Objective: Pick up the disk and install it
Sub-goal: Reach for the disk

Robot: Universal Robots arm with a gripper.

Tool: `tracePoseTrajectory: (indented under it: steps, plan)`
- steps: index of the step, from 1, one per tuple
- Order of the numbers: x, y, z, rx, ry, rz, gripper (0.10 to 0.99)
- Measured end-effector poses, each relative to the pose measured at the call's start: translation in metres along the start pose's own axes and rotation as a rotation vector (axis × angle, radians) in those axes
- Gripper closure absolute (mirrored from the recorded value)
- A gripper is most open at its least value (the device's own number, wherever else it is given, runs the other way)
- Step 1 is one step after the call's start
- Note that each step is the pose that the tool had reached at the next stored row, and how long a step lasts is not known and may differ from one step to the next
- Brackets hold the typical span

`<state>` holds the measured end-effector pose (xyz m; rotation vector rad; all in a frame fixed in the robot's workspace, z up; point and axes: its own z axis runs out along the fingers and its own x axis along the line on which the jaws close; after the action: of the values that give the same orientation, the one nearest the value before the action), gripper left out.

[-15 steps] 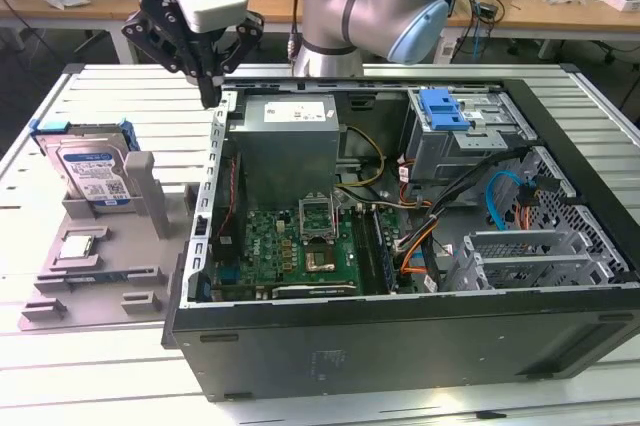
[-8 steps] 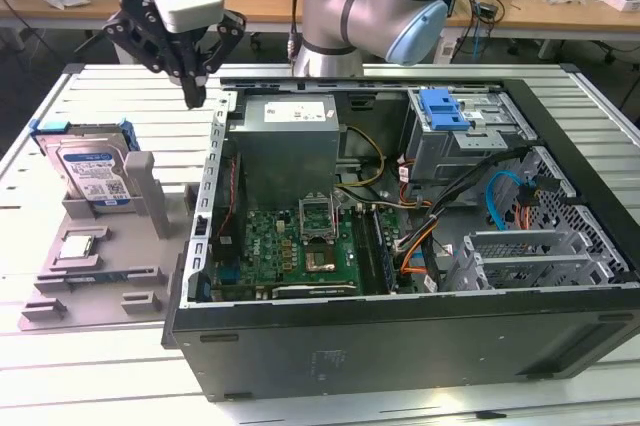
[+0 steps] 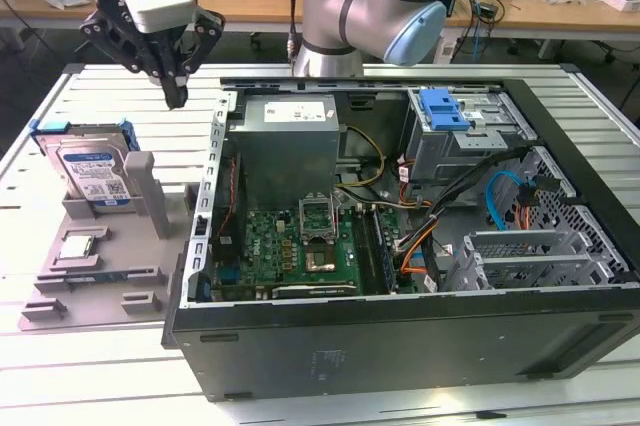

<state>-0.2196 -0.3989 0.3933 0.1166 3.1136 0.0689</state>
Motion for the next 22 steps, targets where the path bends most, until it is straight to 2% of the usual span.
tracePoseTrajectory:
  steps: [2, 10, 22]
  plan:
    - [0.0055, -0.0004, -0.0002, 0.0, 0.0001, 0.0, 0.98]
    - [0.0191, -0.0014, -0.0005, 0.0, 0.0, 0.0, 0.98]
    - [0.0347, -0.0026, -0.0009, 0.0, 0.0, 0.0, 0.98]
